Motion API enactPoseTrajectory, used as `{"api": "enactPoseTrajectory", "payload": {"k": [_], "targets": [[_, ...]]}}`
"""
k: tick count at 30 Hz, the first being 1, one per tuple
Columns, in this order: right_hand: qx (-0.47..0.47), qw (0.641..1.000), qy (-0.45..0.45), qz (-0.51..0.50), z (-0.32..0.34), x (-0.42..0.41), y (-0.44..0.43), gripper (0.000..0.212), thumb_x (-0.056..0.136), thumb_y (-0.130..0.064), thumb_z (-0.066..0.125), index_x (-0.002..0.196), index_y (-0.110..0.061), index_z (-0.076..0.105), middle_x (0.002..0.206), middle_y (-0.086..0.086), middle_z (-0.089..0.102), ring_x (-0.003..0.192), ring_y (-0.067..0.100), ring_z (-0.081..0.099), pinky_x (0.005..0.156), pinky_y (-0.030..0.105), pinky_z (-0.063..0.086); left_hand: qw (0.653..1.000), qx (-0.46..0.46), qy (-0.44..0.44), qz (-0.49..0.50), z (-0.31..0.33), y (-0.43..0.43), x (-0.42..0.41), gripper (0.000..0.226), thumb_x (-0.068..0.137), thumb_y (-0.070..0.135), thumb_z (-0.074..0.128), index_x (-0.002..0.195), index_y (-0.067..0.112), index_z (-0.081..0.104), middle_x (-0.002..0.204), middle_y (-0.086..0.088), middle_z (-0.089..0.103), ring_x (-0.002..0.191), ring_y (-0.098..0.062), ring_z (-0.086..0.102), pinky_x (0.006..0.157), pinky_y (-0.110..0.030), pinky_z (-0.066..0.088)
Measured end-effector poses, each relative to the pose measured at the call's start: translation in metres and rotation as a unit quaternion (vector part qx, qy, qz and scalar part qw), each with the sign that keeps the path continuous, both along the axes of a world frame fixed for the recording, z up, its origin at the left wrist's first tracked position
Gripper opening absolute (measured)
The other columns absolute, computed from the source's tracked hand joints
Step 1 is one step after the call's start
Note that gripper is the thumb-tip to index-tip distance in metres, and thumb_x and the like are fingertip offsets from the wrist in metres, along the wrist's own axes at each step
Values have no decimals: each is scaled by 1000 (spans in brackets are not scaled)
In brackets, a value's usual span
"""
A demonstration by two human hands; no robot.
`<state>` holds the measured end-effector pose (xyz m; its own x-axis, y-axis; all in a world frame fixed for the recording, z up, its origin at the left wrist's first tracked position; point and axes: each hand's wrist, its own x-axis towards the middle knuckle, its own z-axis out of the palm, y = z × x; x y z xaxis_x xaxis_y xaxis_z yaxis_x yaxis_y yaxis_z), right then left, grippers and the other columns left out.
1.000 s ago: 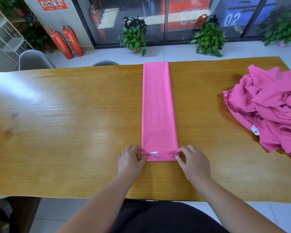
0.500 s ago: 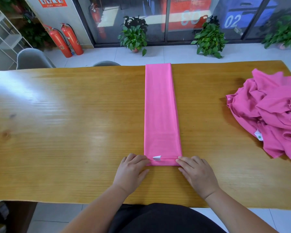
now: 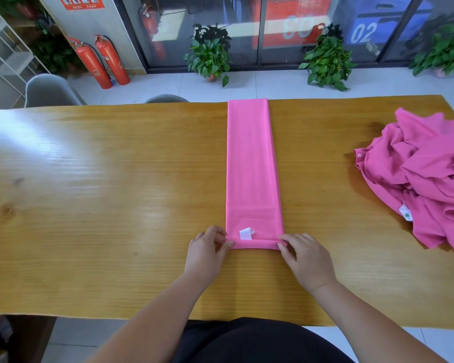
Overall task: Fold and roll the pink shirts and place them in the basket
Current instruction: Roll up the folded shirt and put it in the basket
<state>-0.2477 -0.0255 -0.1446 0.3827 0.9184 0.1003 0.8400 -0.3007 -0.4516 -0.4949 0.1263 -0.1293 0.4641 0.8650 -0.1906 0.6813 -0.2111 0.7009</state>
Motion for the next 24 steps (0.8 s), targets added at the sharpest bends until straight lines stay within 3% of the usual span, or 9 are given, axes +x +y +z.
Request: {"api": "enactPoseTrajectory", "payload": {"k": [3, 6, 9, 12, 15, 19, 21, 24], "targets": [[-44, 998, 1, -45, 4, 2, 12, 24, 95, -51, 67, 117, -40, 67, 87, -24, 66, 85, 3, 54, 55, 30, 52, 999, 8, 34, 22, 3, 4, 8, 22, 95, 54, 71, 107, 40, 58, 90, 22, 66, 96, 1, 55, 92, -38, 50], [-43, 994, -94, -40, 7, 0, 19, 20, 94, -48, 68, 108, -34, 68, 82, -18, 64, 86, 9, 52, 53, 33, 49, 986, 118, 121, -3, 0, 3, 12, 24, 96, 54, 69, 111, 36, 63, 105, 16, 57, 104, -13, 50, 90, -35, 44], [11, 988, -155, 3, 4, 5, 21, 15, 94, -37, 75, 102, -24, 71, 97, -9, 65, 90, 20, 53, 60, 36, 50, 965, 214, 134, -71, -7, 8, 14, 17, 92, 37, 79, 106, 33, 71, 109, 12, 57, 103, -19, 50, 85, -35, 45], [54, 973, -209, 77, -5, 7, 18, 16, 88, -10, 82, 94, -21, 73, 98, -8, 65, 86, 22, 52, 64, 37, 45, 921, 307, 147, -191, -11, 8, 14, 28, 81, 8, 83, 99, 29, 74, 103, 12, 61, 98, -21, 52, 79, -33, 41], [66, 967, -217, 116, -12, 7, 8, 28, 89, 2, 76, 109, -18, 76, 106, -7, 70, 87, 23, 55, 67, 39, 43, 913, 332, 132, -198, -12, 3, 8, 29, 85, 4, 77, 104, 26, 74, 107, 13, 66, 99, -19, 55, 80, -33, 42], [74, 964, -214, 138, -20, 11, -8, 30, 102, -18, 68, 131, -18, 73, 129, -6, 70, 96, 24, 61, 74, 40, 46, 921, 324, 100, -193, -12, -6, -7, 23, 97, 29, 69, 120, 31, 73, 123, 18, 68, 108, -17, 58, 86, -34, 46], [60, 971, -190, 135, -20, 10, -10, 35, 104, -31, 61, 136, -20, 70, 132, -8, 68, 100, 22, 61, 78, 40, 48, 931, 296, 100, -190, -11, -8, -12, 35, 95, 41, 72, 129, 33, 69, 128, 20, 66, 114, -16, 56, 91, -34, 47], [43, 977, -168, 120, -18, 11, -5, 37, 102, -36, 61, 135, -23, 71, 130, -11, 68, 101, 19, 60, 79, 38, 50, 952, 244, 113, -145, -10, -8, -10, 46, 90, 38, 80, 133, 35, 65, 122, 22, 69, 116, -15, 56, 92, -33, 45]]}}
